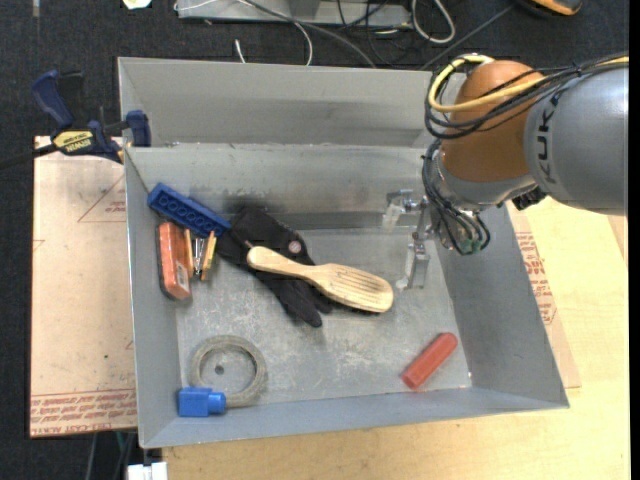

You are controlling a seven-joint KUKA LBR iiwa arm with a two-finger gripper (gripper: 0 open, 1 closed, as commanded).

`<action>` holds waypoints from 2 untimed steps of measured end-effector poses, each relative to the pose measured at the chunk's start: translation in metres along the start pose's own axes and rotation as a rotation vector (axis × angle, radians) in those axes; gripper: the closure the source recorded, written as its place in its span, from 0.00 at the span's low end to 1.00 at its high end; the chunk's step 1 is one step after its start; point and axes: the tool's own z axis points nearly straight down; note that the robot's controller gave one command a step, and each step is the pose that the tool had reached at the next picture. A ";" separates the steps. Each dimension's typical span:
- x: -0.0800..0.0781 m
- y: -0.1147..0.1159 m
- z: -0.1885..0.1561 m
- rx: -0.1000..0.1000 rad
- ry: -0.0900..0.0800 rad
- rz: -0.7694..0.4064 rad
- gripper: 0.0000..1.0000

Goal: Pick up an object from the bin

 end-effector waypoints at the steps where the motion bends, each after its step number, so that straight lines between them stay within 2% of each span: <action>1: 0.000 0.000 0.000 0.000 0.000 0.000 0.00; 2: -0.011 -0.025 0.001 0.000 -0.004 -0.072 0.00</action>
Offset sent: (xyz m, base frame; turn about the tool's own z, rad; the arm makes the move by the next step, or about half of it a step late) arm 0.0177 -0.0461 -0.0029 -0.1304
